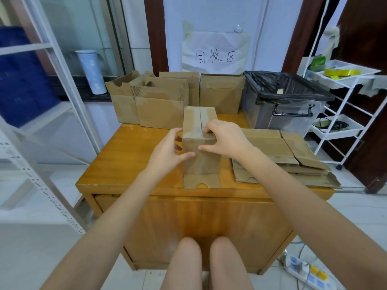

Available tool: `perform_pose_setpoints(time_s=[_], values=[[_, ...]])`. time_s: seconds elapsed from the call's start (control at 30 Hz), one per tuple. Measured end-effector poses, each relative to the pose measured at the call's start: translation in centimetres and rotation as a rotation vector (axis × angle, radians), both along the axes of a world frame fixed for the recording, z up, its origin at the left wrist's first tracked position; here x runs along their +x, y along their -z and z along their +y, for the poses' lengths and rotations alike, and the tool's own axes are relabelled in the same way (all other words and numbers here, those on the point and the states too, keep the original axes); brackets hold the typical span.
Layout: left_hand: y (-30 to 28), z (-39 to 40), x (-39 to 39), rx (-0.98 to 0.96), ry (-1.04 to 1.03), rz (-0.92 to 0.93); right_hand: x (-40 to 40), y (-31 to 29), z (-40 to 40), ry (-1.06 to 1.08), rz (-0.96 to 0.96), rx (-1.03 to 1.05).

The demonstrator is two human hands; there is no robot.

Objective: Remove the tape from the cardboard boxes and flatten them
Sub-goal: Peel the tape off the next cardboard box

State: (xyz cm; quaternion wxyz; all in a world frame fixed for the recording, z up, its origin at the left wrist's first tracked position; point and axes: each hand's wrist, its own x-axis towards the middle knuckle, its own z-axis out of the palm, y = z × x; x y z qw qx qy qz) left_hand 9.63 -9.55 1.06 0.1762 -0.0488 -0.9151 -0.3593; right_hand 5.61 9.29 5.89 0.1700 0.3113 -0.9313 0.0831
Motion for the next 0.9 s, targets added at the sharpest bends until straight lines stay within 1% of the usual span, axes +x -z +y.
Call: perform_pose_setpoints(time_s=[0.1, 0.23, 0.6, 0.73, 0.9], values=[[0.1, 0.5, 0.2, 0.002, -0.037, 0.051, 0.1, 0.2, 0.1, 0.000, -0.009, -0.029], [-0.2, 0.6, 0.6, 0.023, -0.012, 0.042, 0.0, 0.2, 0.4, 0.001, -0.030, -0.054], [0.1, 0.1, 1.1, -0.033, 0.045, 0.084, 0.4, -0.1, 0.1, 0.009, -0.044, -0.050], [0.1, 0.4, 1.3, -0.075, 0.022, 0.097, 0.4, -0.2, -0.1, 0.016, -0.044, -0.023], [0.0, 0.7, 1.3, -0.032, -0.020, 0.066, 0.4, -0.1, 0.0, 0.017, -0.042, -0.030]])
